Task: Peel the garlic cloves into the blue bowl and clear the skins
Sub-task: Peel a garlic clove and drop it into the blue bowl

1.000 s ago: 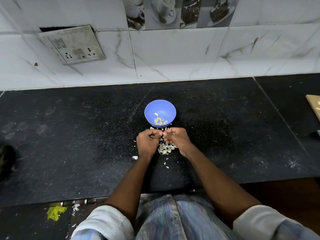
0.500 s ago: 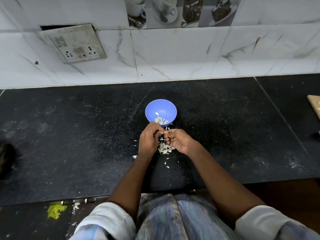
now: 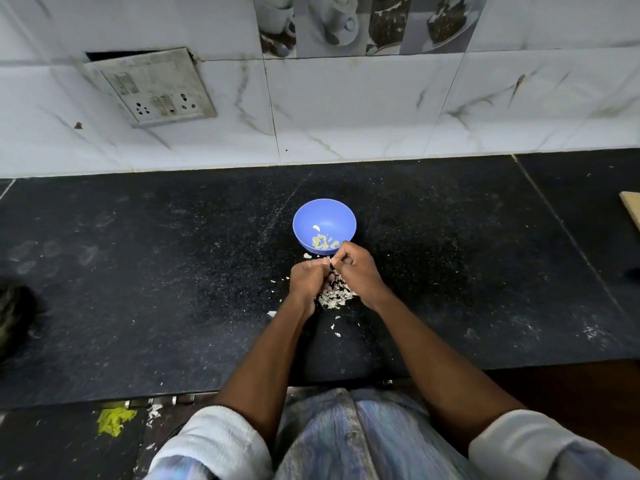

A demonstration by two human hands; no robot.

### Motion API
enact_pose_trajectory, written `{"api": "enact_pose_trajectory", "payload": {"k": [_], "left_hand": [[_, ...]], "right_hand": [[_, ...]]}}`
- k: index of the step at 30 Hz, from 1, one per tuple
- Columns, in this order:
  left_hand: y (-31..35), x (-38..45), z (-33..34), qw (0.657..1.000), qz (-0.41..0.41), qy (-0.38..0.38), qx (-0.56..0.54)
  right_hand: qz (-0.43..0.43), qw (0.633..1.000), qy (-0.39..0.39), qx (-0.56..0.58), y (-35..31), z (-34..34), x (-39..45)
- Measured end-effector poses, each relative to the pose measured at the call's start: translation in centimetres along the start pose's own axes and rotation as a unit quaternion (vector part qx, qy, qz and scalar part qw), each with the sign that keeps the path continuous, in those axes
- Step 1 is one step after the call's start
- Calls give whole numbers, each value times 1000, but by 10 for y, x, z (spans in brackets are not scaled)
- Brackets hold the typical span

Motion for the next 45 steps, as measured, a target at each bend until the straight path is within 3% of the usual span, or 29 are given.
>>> {"api": "enact_pose_trajectory", "payload": {"k": [2,4,6,8,10,13,16,19,23,28,33,37,45], "left_hand": [[-4,-1,-7,976,185,51,104],[-9,-2,-16,924,315,90,197],[-13,-5,-20,886,376,87,258],[-14,-9,-22,858,391,90,320],[-17,-6,-24,856,380,106,335],[-10,-3,-19,896,310,129,291],[-1,-3,-15,924,253,134,252],[-3,2,-11,954,174,119,214],[-13,11,-7,983,92,73,138],[-12,6,-6,970,143,86,175],[-14,10,-4,977,121,75,156],[-19,12,-7,987,108,61,101],[-19,12,-14,982,163,53,84]], "right_hand": [[139,981,-3,133,0,1,0],[262,934,-23,240,0,2,1],[348,890,-43,291,3,0,-1],[383,872,-50,300,5,0,-5],[330,909,-40,251,5,2,-5],[140,982,-16,124,1,8,-2],[-6,999,-5,33,-2,8,-2],[-74,997,-13,-35,-1,4,-2],[-22,1000,-15,-14,4,5,-3],[-19,997,-49,-48,5,3,-2],[-33,994,-65,-82,2,0,-5],[-5,998,-42,-46,1,-4,-5],[61,998,0,-16,4,-6,-9]]}}
Point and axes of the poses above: each hand's wrist, its own x-axis towards the middle knuckle, its own z-axis out of the palm, y = z × x, the point moved 2 cm from there along x, towards the middle knuckle, and after that the axes turned 13 degrees about -z, right-handed, at the moved point
